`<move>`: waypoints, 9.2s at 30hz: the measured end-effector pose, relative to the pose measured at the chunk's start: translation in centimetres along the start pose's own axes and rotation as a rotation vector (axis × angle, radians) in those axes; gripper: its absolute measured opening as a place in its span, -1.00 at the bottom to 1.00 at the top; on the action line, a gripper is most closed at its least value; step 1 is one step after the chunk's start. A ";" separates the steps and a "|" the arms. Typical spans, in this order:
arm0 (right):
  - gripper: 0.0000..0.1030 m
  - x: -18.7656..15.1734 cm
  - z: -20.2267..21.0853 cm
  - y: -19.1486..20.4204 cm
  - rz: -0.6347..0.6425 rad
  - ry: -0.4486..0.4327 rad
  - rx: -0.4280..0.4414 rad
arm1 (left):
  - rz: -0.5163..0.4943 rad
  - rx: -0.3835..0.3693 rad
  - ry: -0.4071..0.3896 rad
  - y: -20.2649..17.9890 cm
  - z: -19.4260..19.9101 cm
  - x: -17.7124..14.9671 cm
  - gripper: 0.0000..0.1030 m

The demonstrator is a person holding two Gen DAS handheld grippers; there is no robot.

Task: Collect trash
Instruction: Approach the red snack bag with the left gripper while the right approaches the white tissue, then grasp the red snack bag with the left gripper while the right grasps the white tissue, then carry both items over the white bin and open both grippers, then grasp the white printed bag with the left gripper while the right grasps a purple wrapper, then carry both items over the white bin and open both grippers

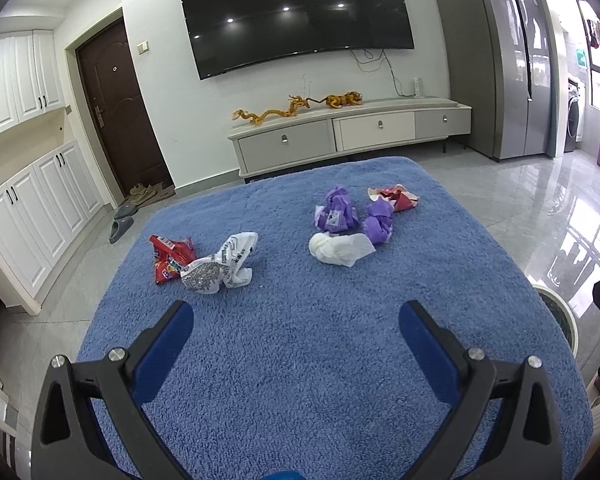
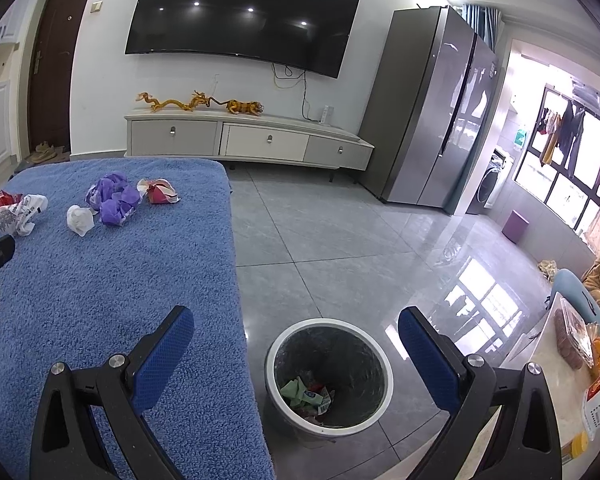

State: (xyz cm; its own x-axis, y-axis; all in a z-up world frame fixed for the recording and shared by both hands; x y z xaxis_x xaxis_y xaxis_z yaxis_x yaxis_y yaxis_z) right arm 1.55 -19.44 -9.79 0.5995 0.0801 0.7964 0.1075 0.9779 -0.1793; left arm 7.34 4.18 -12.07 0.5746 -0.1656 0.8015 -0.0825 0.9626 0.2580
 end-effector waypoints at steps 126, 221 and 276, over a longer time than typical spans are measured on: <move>-0.65 8.1 -6.8 21.2 0.098 0.107 0.996 | 0.314 -0.144 0.125 19.9 -12.2 1.6 -0.25; 0.17 8.3 0.8 -4.8 -0.245 -0.123 0.286 | 0.192 -0.287 -0.039 7.2 -4.2 6.9 0.34; -0.53 7.7 -3.6 11.8 -0.088 0.076 0.867 | 0.180 -0.357 0.103 8.7 -7.2 -0.3 -0.17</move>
State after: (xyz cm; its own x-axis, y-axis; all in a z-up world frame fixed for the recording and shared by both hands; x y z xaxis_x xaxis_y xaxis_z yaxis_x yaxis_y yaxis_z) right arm 10.30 -7.99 -7.84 0.6721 0.0147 0.7403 -0.4667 0.7847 0.4081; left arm 12.36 14.10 -13.94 0.6572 0.0169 0.7535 0.0880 0.9912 -0.0989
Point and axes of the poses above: each gripper's, at about its wrist camera, not at the fingertips, and z roughly against the way its jaws point, y to its left, x to its top, the point moved 6 cm from there along -z, roughly the way its jaws point, and after that the axes turned 7 degrees about x, right-handed, at the moved point
